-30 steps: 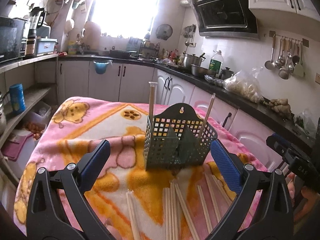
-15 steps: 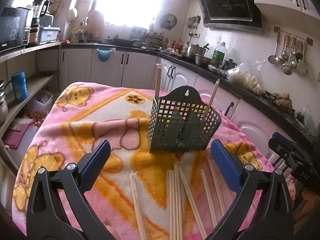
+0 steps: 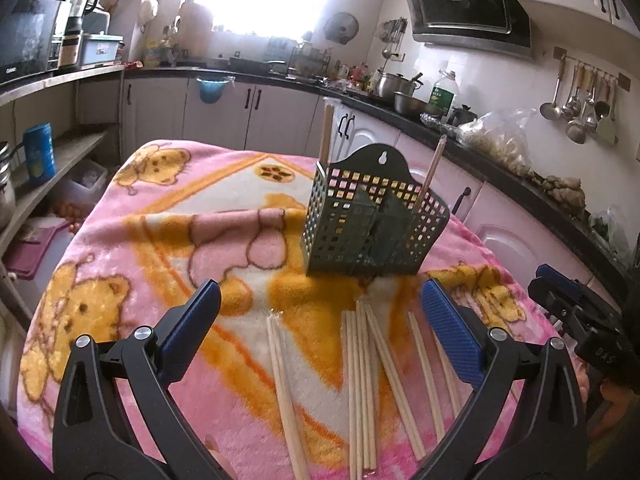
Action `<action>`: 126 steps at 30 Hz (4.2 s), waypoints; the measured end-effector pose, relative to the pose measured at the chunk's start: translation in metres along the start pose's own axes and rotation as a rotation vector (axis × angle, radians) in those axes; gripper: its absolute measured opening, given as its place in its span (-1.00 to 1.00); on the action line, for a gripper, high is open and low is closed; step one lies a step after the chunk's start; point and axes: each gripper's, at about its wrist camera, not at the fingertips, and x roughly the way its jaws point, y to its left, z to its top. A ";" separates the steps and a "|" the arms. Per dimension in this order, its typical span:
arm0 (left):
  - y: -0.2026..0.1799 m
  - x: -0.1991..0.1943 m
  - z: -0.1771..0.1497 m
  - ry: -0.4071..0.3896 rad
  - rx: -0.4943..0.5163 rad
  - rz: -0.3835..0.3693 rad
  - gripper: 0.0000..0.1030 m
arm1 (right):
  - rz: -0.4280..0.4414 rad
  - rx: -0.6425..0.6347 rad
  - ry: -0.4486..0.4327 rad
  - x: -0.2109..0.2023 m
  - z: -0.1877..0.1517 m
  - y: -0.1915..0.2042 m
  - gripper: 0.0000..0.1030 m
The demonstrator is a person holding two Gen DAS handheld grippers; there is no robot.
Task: Organize utensils
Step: 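Withdraw both grippers from the caddy back toward the chopsticks, then grasp a wrapped chopstick with the left gripper while the right gripper grasps another chopstick, then lift the left gripper's chopstick over the caddy while the right gripper carries its chopstick there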
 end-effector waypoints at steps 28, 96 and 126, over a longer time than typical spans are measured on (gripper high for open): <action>0.024 0.047 -0.051 0.205 -0.050 0.015 0.45 | 0.054 0.002 0.236 0.061 -0.040 0.021 0.05; 0.014 0.080 -0.006 0.267 -0.028 -0.050 -0.96 | 0.148 0.265 0.488 0.126 -0.009 -0.022 -0.89; -0.044 0.035 0.077 0.012 0.048 -0.156 -0.97 | 0.093 0.167 -0.084 0.010 0.052 -0.027 -0.89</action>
